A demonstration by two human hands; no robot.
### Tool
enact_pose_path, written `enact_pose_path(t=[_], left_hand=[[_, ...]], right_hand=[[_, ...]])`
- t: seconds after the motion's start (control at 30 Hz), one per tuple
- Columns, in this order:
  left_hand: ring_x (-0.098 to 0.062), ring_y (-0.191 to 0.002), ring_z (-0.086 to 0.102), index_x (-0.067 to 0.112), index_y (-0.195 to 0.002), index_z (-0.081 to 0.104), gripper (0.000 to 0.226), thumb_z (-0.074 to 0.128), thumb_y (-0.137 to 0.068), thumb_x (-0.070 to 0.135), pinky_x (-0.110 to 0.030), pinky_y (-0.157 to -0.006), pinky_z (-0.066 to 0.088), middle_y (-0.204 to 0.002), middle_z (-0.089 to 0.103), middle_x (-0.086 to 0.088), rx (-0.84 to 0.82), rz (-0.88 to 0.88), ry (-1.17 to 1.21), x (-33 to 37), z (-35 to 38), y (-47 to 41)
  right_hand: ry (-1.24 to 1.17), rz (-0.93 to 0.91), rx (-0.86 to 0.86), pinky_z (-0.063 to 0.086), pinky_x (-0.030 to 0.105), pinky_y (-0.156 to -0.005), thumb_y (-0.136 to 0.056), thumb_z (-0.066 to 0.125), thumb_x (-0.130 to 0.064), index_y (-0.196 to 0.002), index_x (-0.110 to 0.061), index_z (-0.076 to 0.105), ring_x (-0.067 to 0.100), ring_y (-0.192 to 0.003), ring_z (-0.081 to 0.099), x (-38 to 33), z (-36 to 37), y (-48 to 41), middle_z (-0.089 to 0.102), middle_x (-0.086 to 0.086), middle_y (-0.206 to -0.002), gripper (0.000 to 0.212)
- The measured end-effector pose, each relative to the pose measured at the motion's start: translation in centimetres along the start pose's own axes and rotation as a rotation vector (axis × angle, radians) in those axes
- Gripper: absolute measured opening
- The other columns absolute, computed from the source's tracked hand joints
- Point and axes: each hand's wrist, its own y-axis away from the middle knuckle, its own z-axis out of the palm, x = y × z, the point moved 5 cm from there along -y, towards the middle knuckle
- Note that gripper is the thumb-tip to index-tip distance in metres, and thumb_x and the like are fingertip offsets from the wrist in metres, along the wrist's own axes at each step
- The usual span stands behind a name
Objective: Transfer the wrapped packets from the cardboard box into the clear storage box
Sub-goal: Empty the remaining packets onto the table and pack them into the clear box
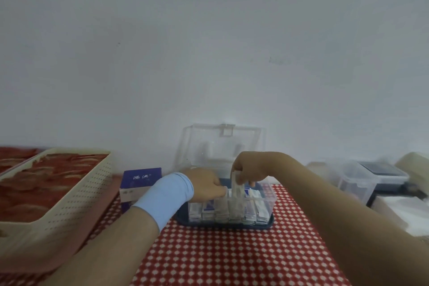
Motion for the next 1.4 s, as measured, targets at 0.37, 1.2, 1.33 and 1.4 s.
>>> enact_pose_path(t=[0.37,1.2,1.33,1.4], left_hand=[[-0.020,-0.112,0.056,0.032,-0.113,0.074,0.041,0.048,-0.087,0.050,-0.043,-0.100,0.046,-0.122,0.060,0.006,0.075,0.141,-0.048,1.6,0.3,0.1],[-0.027,-0.093,0.049,0.041,-0.046,0.049,0.035,0.054,-0.080,0.045,-0.047,-0.087,0.051,-0.077,0.038,0.013,-0.006,0.127,-0.097,4.3,2.0,-1.0],[-0.023,-0.120,0.041,0.044,-0.073,0.063,0.014,0.053,-0.082,0.048,-0.048,-0.100,0.044,-0.120,0.049,0.004,-0.069,0.111,-0.128,4.4,2.3,-1.0],[-0.020,-0.128,0.035,0.043,-0.119,0.065,0.040,0.051,-0.083,0.050,-0.046,-0.106,0.040,-0.137,0.046,0.004,-0.070,0.149,-0.155,4.1,2.5,-1.1]], right_hand=[[0.102,0.033,0.002,0.055,0.028,-0.073,-0.095,0.062,-0.019,-0.108,-0.012,0.072,0.012,-0.067,0.063,-0.3,2.3,-1.2,0.073,0.005,-0.085,0.018],[0.174,0.159,0.138,0.063,0.037,-0.075,-0.093,0.059,-0.016,-0.095,-0.007,0.074,0.025,-0.066,0.072,2.5,2.0,-0.9,0.071,0.006,-0.086,0.017],[0.124,0.148,0.066,0.063,0.039,-0.076,-0.093,0.057,-0.013,-0.106,-0.011,0.076,0.026,-0.074,0.074,2.4,2.2,-1.1,0.073,0.007,-0.096,0.023],[0.110,0.144,0.064,0.063,0.038,-0.077,-0.093,0.058,-0.016,-0.105,-0.012,0.076,0.026,-0.077,0.074,2.4,2.0,-1.3,0.074,0.007,-0.097,0.022]])
